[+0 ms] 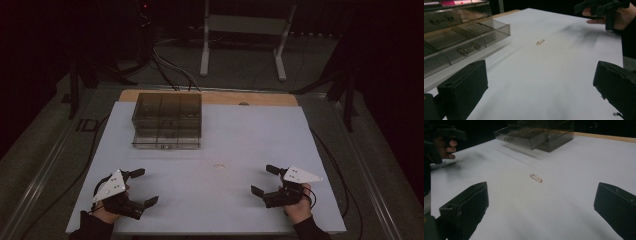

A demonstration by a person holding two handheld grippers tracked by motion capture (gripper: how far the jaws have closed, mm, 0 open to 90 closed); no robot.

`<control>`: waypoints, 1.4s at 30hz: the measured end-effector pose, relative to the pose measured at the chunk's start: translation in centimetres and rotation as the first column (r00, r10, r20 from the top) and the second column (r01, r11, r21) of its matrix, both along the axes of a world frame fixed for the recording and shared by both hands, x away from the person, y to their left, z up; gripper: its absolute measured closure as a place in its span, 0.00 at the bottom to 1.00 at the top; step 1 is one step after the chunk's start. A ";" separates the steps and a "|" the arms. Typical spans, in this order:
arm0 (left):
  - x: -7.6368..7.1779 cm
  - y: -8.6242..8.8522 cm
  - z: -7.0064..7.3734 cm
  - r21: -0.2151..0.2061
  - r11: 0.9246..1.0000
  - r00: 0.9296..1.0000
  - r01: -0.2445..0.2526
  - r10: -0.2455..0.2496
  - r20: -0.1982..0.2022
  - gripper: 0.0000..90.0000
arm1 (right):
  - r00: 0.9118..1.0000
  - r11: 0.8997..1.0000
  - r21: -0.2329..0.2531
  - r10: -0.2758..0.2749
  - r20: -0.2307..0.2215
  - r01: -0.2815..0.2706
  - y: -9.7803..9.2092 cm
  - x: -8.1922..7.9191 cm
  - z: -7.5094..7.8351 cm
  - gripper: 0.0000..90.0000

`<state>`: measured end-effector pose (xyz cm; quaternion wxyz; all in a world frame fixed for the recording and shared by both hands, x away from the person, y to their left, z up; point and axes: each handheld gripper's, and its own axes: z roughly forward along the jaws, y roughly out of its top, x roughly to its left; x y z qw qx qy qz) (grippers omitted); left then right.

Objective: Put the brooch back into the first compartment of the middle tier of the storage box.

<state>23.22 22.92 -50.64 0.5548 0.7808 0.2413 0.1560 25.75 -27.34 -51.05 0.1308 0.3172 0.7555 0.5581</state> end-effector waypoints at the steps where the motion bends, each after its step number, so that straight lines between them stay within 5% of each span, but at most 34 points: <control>1: 0.0 0.0 0.0 0.009 1.000 1.000 0.001 -0.001 0.005 0.00 | 1.000 1.000 -0.008 0.001 0.004 -0.001 0.1 -0.1 0.0 0.00; 10: 0.5 0.1 -0.2 0.009 1.000 0.999 0.007 -0.006 -0.048 0.00 | 1.000 0.999 -0.036 0.025 -0.003 -0.025 0.4 -0.2 -0.1 0.00; 42: 0.2 -0.2 0.0 0.032 0.999 0.998 0.028 -0.026 -0.063 0.00 | 1.000 0.999 -0.034 0.002 0.000 -0.002 0.3 -0.4 0.0 0.00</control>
